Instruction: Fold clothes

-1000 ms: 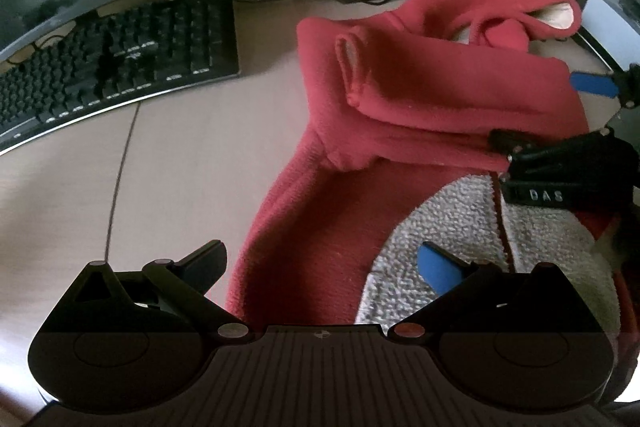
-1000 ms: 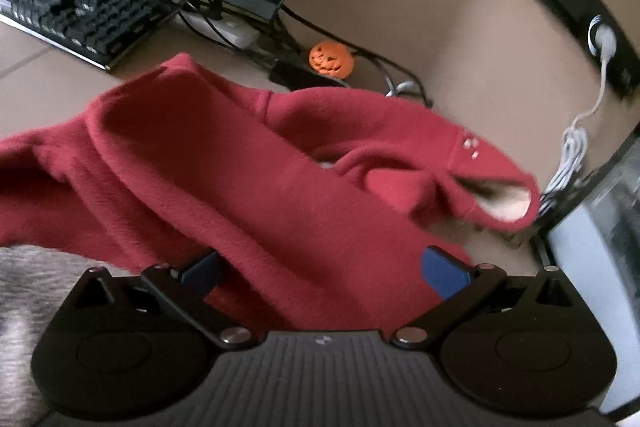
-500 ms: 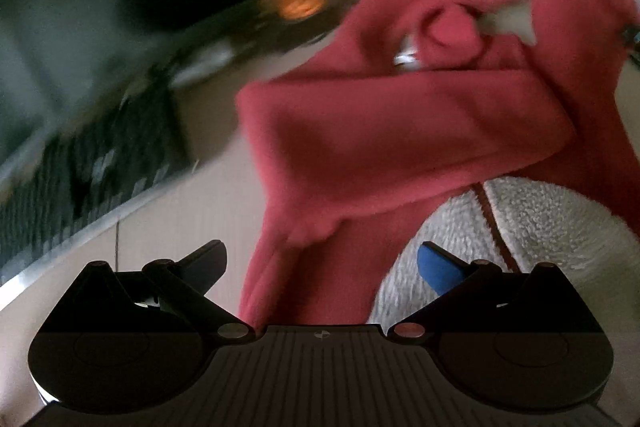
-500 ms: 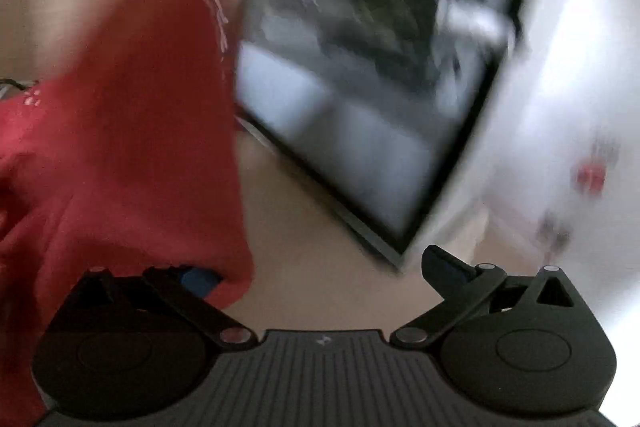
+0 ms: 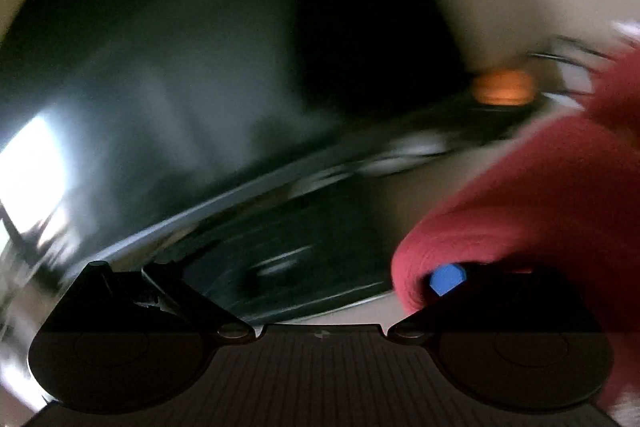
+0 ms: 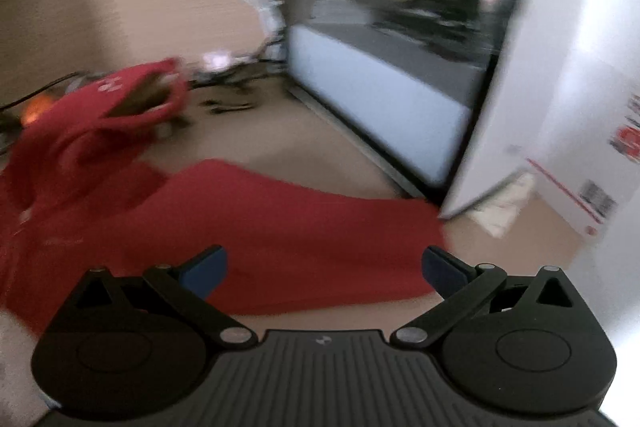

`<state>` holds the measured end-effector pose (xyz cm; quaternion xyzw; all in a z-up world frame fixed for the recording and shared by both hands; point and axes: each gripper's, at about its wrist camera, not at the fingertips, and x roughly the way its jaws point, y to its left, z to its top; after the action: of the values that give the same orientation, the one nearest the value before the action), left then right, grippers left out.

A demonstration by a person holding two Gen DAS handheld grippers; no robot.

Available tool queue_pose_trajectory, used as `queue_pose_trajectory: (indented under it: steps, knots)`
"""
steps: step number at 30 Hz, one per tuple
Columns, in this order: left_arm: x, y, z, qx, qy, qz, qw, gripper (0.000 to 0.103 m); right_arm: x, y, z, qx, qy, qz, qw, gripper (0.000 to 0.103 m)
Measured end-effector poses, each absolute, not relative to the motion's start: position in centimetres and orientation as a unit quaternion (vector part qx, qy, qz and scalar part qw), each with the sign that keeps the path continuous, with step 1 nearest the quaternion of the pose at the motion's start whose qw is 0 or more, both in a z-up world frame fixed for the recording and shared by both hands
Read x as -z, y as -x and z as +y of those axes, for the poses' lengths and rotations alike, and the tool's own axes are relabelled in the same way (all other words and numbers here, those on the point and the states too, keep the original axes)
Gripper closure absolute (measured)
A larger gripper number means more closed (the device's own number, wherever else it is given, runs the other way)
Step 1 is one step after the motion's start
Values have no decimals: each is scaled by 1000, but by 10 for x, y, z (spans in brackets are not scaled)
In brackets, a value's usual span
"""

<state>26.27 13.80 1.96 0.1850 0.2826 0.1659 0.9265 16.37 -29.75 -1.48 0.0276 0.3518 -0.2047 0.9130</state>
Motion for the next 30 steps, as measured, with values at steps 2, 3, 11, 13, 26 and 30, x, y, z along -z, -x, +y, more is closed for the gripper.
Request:
queue_pose_trajectory:
  steps: [2, 3, 11, 13, 26, 30]
  knots:
    - [-19, -258, 172, -183, -149, 314, 919, 0, 14, -173, -277, 159, -17, 367, 916, 0]
    - [-15, -253, 184, -182, -134, 334, 915, 0, 13, -176, -266, 140, -10, 373, 917, 0]
    - [-11, -216, 198, -123, -50, 403, 905, 0, 21, -202, -178, 23, 59, 422, 904, 0]
    - [-16, -209, 186, -84, -39, 409, 908, 0, 26, -202, -169, 12, 62, 436, 898, 0]
    - [-3, -188, 140, 4, -36, 430, 902, 0, 44, -201, -164, 40, 104, 469, 876, 0]
    - [0, -189, 135, 10, -29, 439, 898, 0, 46, -203, -164, 37, 117, 468, 875, 0]
